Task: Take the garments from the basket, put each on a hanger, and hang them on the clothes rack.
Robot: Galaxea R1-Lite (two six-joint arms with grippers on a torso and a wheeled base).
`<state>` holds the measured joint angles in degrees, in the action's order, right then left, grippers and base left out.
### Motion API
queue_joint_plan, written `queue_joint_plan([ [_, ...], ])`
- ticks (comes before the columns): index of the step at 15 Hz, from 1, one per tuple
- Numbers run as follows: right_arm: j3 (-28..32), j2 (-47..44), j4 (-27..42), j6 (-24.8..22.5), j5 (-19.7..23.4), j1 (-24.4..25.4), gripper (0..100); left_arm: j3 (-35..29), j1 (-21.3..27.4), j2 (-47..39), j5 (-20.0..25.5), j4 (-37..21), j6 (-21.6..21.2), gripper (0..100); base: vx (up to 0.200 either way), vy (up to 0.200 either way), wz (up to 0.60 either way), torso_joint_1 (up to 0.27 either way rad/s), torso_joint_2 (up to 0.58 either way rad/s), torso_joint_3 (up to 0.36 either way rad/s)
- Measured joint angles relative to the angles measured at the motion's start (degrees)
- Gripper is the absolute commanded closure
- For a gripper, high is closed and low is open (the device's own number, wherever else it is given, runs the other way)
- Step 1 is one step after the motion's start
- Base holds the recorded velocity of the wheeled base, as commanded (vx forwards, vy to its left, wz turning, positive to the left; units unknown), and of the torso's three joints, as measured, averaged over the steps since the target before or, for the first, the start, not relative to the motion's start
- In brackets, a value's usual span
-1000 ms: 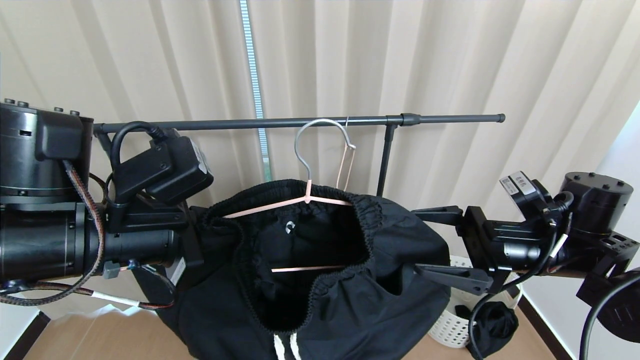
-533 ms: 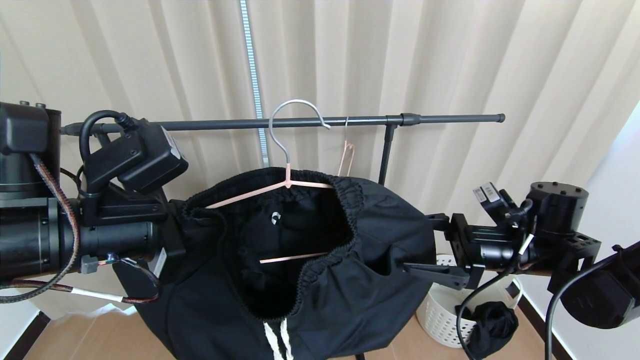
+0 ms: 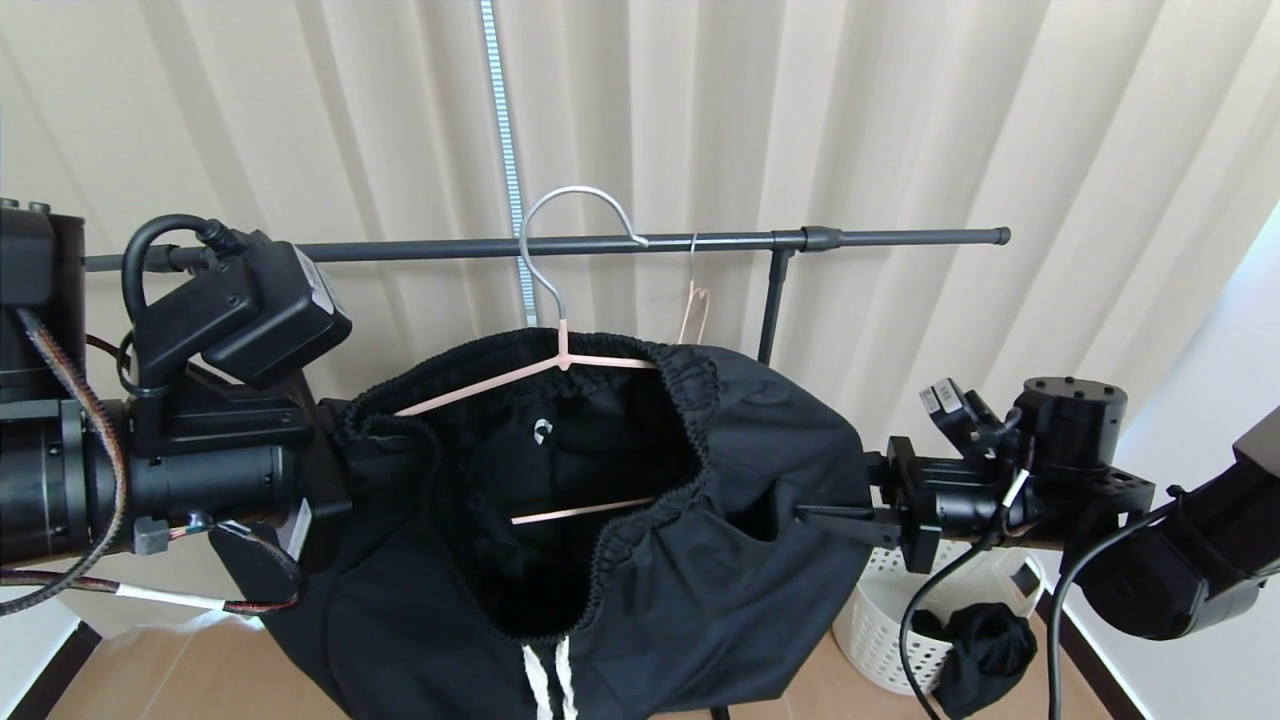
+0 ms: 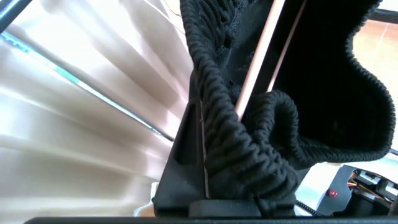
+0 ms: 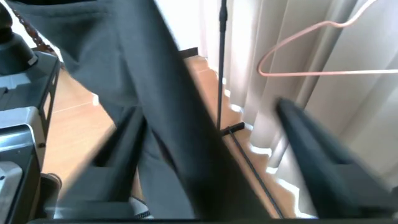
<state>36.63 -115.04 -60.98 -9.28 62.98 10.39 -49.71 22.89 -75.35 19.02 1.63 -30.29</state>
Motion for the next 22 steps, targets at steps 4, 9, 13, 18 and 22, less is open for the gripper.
queue_joint_plan([
  [4,1.2,-0.6,0.1,0.0,0.0,-2.6,100,0.9,-1.2,1.4,0.1,0.0,0.0,100,0.0,0.0,0.0,0.0,0.0,0.0],
  [9,2.9,-3.0,0.1,0.1,0.0,-4.4,100,1.5,-1.9,3.9,0.0,-0.4,1.6,100,0.0,0.0,0.0,0.0,0.0,0.0],
  [13,3.0,-3.2,0.4,0.2,0.0,-4.4,100,1.9,-2.4,4.4,0.0,-0.4,1.6,100,0.0,0.0,0.0,0.0,0.0,0.0],
  [18,1.7,-2.2,0.3,-0.5,-0.3,-4.1,0,3.5,-5.3,4.3,0.0,-0.3,1.6,100,0.0,0.0,0.0,0.0,0.0,0.0],
  [22,1.2,-1.2,0.2,-4.0,-0.4,-3.8,0,6.3,-9.2,4.0,0.0,-0.2,1.6,100,0.0,0.0,0.0,0.0,0.0,0.0],
])
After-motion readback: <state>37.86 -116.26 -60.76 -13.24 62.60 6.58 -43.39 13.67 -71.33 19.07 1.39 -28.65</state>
